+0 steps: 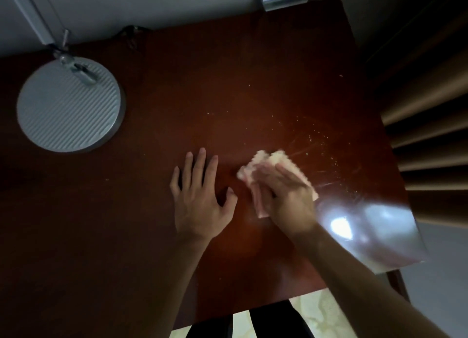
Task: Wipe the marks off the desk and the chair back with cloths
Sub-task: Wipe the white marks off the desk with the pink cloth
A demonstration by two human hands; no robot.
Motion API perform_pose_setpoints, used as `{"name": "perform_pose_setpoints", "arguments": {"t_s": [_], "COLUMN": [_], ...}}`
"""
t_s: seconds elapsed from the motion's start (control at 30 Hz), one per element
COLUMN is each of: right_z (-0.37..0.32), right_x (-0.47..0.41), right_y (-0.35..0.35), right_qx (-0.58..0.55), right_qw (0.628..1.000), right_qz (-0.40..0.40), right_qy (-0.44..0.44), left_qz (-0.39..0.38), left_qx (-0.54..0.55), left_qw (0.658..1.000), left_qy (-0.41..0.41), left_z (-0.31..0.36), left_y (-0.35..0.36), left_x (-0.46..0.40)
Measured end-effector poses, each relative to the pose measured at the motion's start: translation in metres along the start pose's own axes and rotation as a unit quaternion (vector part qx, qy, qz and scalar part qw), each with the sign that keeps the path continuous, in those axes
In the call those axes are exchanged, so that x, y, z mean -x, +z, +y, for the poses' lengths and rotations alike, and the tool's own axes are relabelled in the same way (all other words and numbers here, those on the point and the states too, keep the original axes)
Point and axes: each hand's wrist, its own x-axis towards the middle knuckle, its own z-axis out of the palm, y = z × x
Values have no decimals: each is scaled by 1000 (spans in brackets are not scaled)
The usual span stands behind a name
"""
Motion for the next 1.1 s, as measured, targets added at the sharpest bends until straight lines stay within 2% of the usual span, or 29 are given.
{"name": "perform_pose_setpoints", "arguments": {"t_s": [0.13, 0.17, 0.27, 0.33, 0.47, 0.57, 0.67, 0.77, 0.87, 0.97, 1.03, 1.1], "right_z": [12, 3, -29, -30, -1, -2, -33, -44, -27, -18, -30, -47], "right_x": [5, 4, 2, -11, -20, -5, 10, -4, -31, -33, -21, -9], "right_y": [-15, -9, 16, 21, 2, -5, 16, 29, 21, 15, 15, 17], "right_qx": [21, 12, -16, -5, 62, 47, 23, 20, 73, 65, 45, 39], "right_qw": [989, 991, 1000, 999, 997, 993, 999, 999, 997, 994, 997, 999], "right_qz": [59, 49, -2, -16, 36, 60, 24, 27, 31, 32, 25, 32], "right_qy": [134, 125, 7, -29, 42, 92, 39, -5, 25, 78, 65, 11], "left_qz": [8, 11, 28, 30, 33, 37, 50, 54, 58, 53, 53, 56], "left_qx": [12, 15, 23, 20, 17, 18, 29, 38, 32, 26, 27, 32], "left_qw": [1000, 1000, 999, 999, 999, 999, 998, 998, 998, 998, 998, 998], "left_qy": [-1, 3, 17, 19, 12, 7, 13, 13, 6, 2, 6, 7], "left_z": [4, 4, -2, -4, 0, -1, -2, -2, -2, -1, -1, -3], "left_y": [0, 0, 1, 2, 5, 6, 5, 4, 3, 4, 4, 3], "left_x": [1, 1, 0, 0, 3, 4, 4, 1, 0, 1, 3, 2]}}
